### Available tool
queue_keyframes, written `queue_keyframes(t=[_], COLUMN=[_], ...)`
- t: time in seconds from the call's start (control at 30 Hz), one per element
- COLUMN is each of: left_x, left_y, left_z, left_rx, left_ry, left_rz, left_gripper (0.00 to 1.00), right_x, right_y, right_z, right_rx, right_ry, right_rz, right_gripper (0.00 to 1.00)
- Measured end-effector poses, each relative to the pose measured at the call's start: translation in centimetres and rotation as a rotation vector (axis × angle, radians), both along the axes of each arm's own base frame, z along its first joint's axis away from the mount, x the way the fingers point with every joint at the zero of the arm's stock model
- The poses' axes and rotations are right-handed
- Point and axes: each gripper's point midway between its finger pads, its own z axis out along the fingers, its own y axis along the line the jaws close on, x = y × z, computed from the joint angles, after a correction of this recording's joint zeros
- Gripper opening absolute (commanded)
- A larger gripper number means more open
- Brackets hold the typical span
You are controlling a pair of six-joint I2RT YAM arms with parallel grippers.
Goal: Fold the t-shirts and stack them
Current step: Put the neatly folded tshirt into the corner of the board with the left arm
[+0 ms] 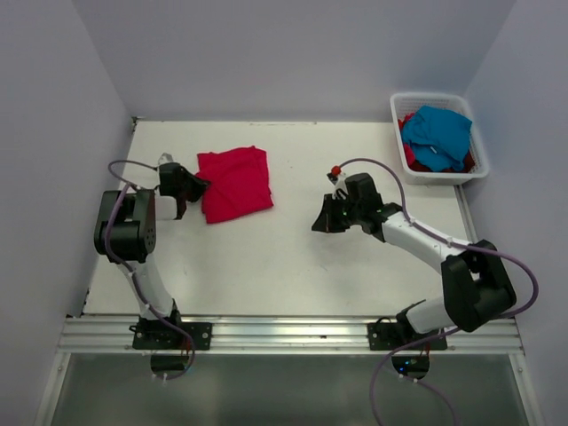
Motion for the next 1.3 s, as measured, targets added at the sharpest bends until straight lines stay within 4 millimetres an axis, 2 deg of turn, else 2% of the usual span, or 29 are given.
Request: queue_keyframes(t=[0.13, 0.23, 0.43, 0.5, 0.7, 0.77, 0.93, 1.03, 1.3], left_x=[0.4, -0.6, -4.4, -4.9, -3.7, -2.0, 0.7, 1.1, 0.0], left_y=[4.3, 6.9, 8.8, 9.4, 11.4, 12.4, 15.1, 17.2, 21.9], left_z=[0.3, -0.1, 0.8, 1.7, 4.5, 6.2, 8.7, 8.0, 3.4], left_rx=[-0.096, -0.151, -0.168, -0.166, -0.179, -0.194, -0.225, -0.231, -0.229], left_ry=[-0.017, -0.020, -0.041, -0.063, -0.140, -0.178, -0.252, -0.251, -0.164], left_rz=[0.156, 0.265, 0.441, 0.488, 0.602, 0.637, 0.724, 0.797, 0.934], left_gripper=[0.00, 0.00, 0.00, 0.00, 0.00, 0.00, 0.00, 0.00, 0.00], right_x=[-0.3, -0.3, -0.4, -0.5, -1.0, -1.2, -1.6, -1.6, -1.2], right_y=[-0.2, -0.3, -0.4, -0.4, -0.7, -0.8, -1.0, -1.1, -1.3], right_z=[0.6, 0.6, 0.5, 0.4, 0.1, -0.1, 0.1, 0.5, 1.8], right_rx=[-0.003, -0.005, -0.011, -0.013, -0.027, -0.033, -0.045, -0.049, -0.078], right_ry=[-0.011, -0.014, -0.009, -0.005, 0.017, 0.028, 0.048, 0.049, 0.038], right_rz=[0.003, 0.004, 0.004, 0.005, 0.008, 0.008, 0.008, 0.012, 0.018], right_gripper=[0.00, 0.00, 0.00, 0.00, 0.00, 0.00, 0.00, 0.00, 0.00])
